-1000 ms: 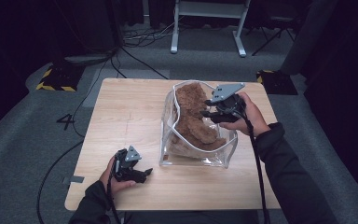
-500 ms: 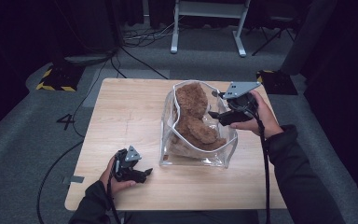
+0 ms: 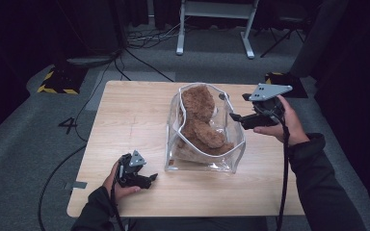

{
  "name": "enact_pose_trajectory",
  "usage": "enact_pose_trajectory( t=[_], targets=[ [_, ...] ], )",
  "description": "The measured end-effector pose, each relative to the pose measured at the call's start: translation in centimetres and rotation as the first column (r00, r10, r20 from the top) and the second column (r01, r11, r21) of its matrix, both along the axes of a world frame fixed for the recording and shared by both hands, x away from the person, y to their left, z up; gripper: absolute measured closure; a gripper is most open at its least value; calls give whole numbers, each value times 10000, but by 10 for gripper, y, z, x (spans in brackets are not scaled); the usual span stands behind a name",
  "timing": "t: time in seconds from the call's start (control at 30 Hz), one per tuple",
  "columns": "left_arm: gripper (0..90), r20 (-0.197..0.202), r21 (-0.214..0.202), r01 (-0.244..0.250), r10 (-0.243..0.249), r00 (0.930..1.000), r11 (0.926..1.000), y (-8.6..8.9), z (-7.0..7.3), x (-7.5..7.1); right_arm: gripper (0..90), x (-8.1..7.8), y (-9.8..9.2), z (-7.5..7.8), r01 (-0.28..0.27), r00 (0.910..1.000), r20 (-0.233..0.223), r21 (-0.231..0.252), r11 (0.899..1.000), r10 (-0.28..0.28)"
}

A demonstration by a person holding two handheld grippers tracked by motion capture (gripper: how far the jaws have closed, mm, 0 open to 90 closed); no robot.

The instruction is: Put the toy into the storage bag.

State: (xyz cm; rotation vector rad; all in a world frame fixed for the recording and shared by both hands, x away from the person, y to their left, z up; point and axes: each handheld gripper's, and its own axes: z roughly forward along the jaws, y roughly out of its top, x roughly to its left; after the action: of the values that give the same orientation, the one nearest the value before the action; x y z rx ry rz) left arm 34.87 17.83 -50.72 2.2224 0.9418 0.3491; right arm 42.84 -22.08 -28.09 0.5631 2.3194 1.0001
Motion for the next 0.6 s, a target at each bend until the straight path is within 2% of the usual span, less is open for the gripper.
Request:
enact_pose_trajectory(
  t=[0.23, 0.4, 0.6],
  targets=[
    [147, -2, -1, 0, 0, 10000, 10000, 0, 0, 0, 243, -3, -19, 1, 385, 9992, 81, 199, 9991, -387],
    [147, -1, 1, 0, 0, 10000, 10000, 0, 0, 0, 250, -1, -34, -3, 763, 9971, 52, 139, 9970, -764],
    [147, -1, -3, -2, 2, 10000, 10000, 0, 0, 0, 250, -2, -42, -9, 952, 9955, 31, -44, 9955, -951]
  ],
)
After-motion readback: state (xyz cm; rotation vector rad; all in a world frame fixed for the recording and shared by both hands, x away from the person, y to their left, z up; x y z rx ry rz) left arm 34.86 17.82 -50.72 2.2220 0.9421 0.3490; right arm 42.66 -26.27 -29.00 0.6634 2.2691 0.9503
